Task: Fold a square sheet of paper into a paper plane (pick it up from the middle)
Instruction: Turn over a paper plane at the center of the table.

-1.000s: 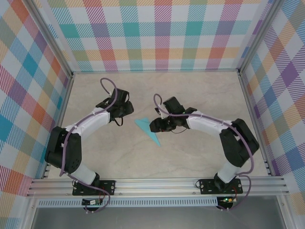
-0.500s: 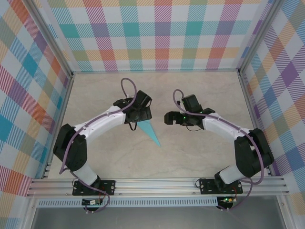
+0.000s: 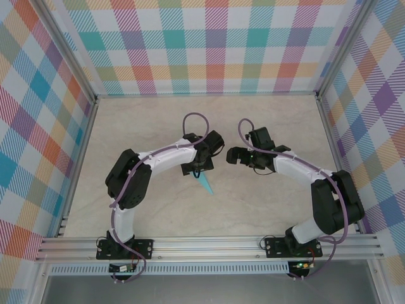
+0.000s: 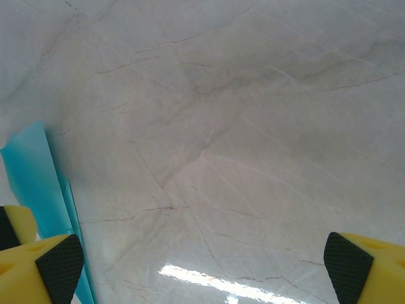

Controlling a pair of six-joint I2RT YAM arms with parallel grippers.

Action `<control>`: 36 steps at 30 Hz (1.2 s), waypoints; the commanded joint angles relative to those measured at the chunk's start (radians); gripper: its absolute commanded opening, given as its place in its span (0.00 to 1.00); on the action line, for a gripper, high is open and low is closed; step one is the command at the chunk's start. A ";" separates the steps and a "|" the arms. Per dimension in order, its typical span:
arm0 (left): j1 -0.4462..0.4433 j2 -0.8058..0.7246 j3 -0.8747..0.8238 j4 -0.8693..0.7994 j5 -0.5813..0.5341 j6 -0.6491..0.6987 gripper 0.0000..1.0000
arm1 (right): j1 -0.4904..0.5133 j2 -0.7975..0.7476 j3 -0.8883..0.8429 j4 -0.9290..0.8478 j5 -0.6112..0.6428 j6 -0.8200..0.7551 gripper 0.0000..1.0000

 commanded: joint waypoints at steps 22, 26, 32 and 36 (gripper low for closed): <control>-0.002 0.075 0.063 -0.088 -0.015 -0.012 0.54 | -0.008 0.008 0.012 -0.003 -0.044 0.006 1.00; -0.003 0.034 0.037 -0.068 -0.019 -0.032 0.48 | -0.008 0.013 0.015 -0.006 -0.042 0.008 1.00; -0.003 0.012 0.021 -0.058 -0.045 -0.057 0.41 | -0.008 0.038 0.029 -0.017 -0.053 0.010 1.00; -0.002 0.011 0.014 -0.057 -0.055 -0.062 0.35 | -0.007 0.038 0.029 -0.018 -0.053 0.010 1.00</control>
